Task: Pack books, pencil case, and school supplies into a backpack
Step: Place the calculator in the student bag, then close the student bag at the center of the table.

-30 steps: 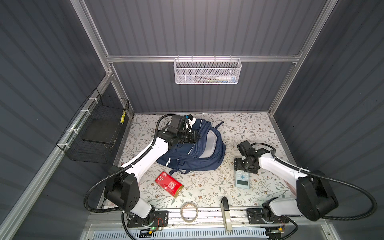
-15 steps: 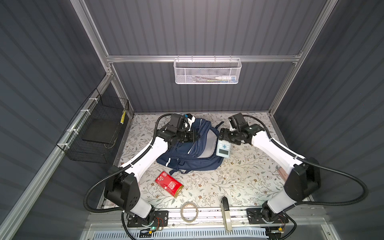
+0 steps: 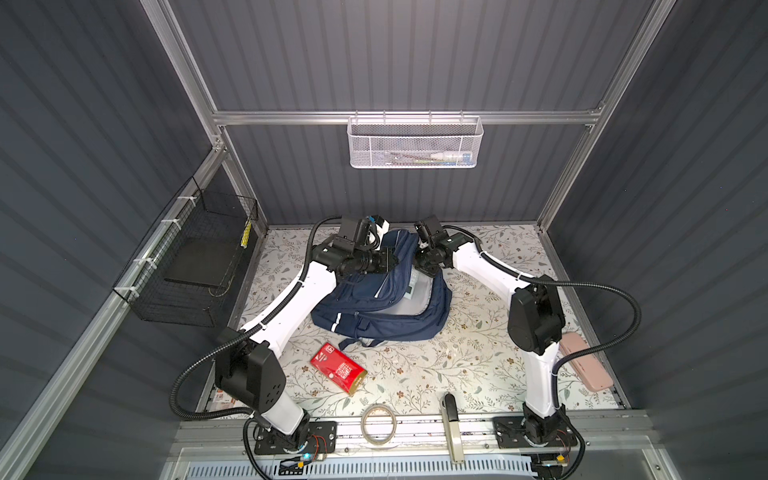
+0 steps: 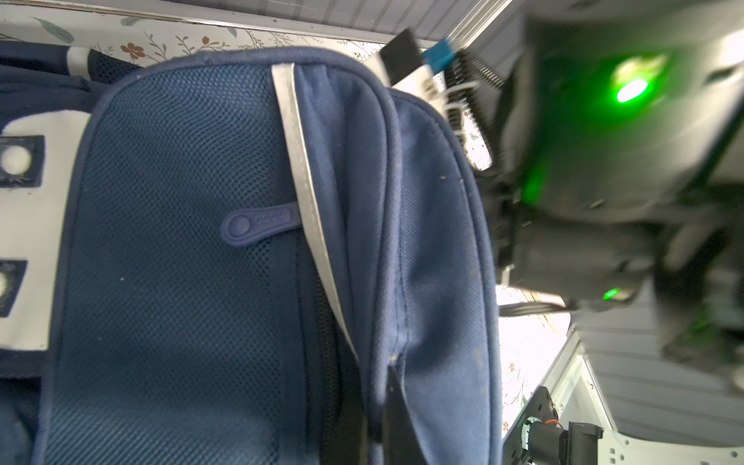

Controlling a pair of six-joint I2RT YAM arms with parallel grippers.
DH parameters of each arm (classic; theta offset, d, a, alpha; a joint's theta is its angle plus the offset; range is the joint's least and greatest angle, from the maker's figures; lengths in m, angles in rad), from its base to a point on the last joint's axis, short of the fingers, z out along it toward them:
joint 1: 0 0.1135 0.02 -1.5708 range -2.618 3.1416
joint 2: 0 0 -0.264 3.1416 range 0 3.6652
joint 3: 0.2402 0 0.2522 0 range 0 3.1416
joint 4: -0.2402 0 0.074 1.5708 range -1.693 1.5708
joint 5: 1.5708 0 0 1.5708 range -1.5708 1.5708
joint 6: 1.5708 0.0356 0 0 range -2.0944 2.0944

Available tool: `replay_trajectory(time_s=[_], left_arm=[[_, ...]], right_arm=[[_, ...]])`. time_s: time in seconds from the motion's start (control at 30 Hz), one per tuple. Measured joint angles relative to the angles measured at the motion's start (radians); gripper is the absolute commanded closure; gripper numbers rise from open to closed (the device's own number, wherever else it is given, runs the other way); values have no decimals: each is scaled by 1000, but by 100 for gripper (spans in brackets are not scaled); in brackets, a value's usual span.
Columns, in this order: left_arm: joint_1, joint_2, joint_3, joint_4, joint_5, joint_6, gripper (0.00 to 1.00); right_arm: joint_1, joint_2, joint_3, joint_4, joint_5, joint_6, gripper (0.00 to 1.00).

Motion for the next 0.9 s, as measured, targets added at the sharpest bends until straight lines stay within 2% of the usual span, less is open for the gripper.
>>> replay_trajectory(time_s=[0.2, 0.3, 0.33, 0.43, 0.6, 0.9], left_arm=[[2, 0, -3, 17, -22, -10, 100], [2, -2, -34, 50, -21, -16, 100], [0, -2, -47, 60, -18, -19, 100], [-5, -2, -74, 88, -6, -26, 100], [-5, -2, -101, 129, 14, -38, 100], [-19, 8, -161, 178, 45, -53, 100]], right_arm=[[32, 76, 71, 37, -16, 61, 15], [30, 64, 31, 68, -35, 72, 7], [27, 47, -6, 83, -42, 74, 1], [18, -20, -122, 108, -68, 65, 1], [-16, -110, -194, 85, -104, 24, 1], [-137, -349, -435, 85, -156, -23, 1]])
